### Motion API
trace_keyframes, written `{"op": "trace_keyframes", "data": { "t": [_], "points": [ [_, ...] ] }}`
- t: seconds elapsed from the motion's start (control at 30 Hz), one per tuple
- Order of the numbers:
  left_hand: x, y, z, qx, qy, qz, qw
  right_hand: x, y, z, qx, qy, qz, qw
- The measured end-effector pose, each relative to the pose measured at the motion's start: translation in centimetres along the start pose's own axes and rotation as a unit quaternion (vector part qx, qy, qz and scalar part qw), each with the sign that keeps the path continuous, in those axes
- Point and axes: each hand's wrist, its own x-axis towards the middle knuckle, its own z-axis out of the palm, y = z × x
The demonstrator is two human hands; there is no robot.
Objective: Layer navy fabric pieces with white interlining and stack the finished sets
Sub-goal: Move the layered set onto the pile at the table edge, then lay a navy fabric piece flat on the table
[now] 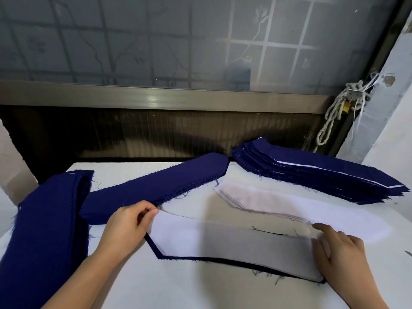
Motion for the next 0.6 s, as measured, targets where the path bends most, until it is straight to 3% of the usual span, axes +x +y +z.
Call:
{"op": "trace_keyframes", "data": {
  "t": [0.33, 0.47, 0.6],
  "points": [
    [0.2, -0.1, -0.3, -0.016, -0.015, -0.056, 0.998, 0.2, -0.3, -0.7, 0.034, -0.023, 0.025, 0.999],
    [0.1, 0.2, 0.0, 0.073, -0.031, -0.039, 0.996, 0.3, -0.5, -0.9, 0.022, -0.029, 0.031, 0.999],
    [0.0, 0.8, 0.0, 0.163, 0.035, 0.008, 0.986, 0.2, -0.7, -1.0, 0.012, -0.028, 0.052, 0.998]
  ]
}}
